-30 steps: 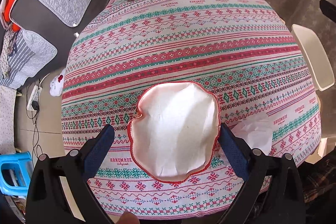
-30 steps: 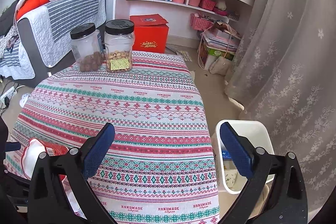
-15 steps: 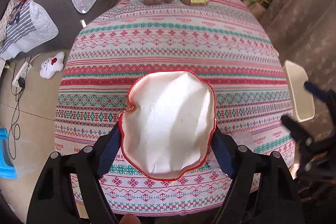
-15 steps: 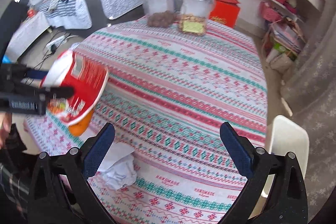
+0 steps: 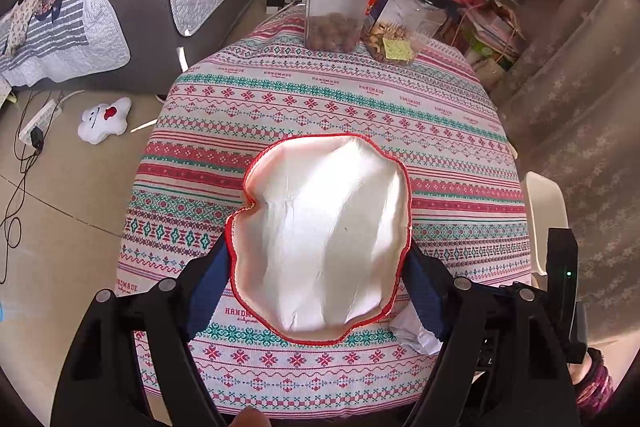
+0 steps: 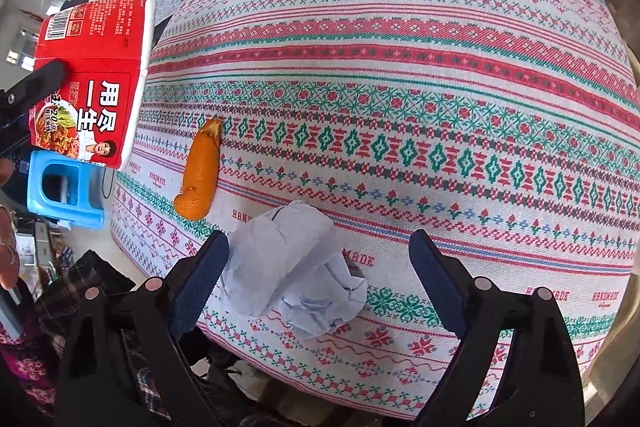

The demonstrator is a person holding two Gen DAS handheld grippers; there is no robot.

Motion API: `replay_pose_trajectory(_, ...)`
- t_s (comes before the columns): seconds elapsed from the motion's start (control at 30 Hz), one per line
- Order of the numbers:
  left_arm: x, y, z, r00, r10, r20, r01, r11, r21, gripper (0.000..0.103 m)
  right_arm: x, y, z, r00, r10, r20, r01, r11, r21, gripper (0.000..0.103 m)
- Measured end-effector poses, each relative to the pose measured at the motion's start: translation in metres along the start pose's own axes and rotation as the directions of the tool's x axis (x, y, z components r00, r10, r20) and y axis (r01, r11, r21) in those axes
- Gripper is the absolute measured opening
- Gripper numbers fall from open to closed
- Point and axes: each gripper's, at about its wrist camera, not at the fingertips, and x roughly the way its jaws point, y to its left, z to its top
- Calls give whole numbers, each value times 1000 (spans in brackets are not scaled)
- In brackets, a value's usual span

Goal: Collect trash
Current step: 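Grasp the crumpled grey tissue with the right tool while the left tool holds the noodle cup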

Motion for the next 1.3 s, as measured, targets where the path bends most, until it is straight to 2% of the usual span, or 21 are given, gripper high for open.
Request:
replay_pose_trajectory(0.17,11,5,5,1000,22,-10,-22,1000,-18,78,8,5,-2,999,36,-29,-35,999,16,87)
replay_pose_trajectory(0.3,26,3,14,999,42,-10,-42,999,-6,78,14,8,0,999,31,-40,-31,999,-9,87)
replay_pose_trajectory(0.43,49,-5,28,997,70,-13,-70,997,27,79,9,9,5,1000,18,-12,-18,1000,-4,89)
replay_pose_trajectory(0.53,50,-14,40,995,86,42,-88,994,57,80,-1,6,7,1000,11,25,-11,1000,-3,92)
replay_pose_trajectory(0.7,20,-19,45,997,7,77,-9,1000,20,88,-10,-2,7,998,22,51,-21,1000,-22,95)
replay_pose_trajectory(0.77,11,-20,37,998,35,60,-36,999,18,88,-13,-2,6,998,24,51,-22,999,-30,95)
replay_pose_trajectory(0.83,8,-14,21,998,65,8,-64,998,-7,88,-16,-3,5,998,22,50,-20,999,-37,95)
replay_pose_trajectory(0.93,16,0,0,996,42,-77,-47,997,-69,88,-18,-3,3,998,29,51,-27,999,-38,96)
replay_pose_trajectory(1.0,17,-5,-2,997,61,-48,-62,997,-34,88,-20,-4,2,998,31,50,-29,999,-38,96)
replay_pose_trajectory(1.1,20,-16,9,992,125,17,-125,992,36,89,-20,0,2,998,38,50,-36,998,-41,96)
replay_pose_trajectory(1.17,31,-18,20,992,124,9,-124,991,49,90,-18,1,0,998,37,45,-35,998,-49,96)
replay_pose_trajectory(1.3,57,-23,37,986,169,-9,-168,983,77,90,-13,-1,-2,999,27,18,-26,998,-59,96)
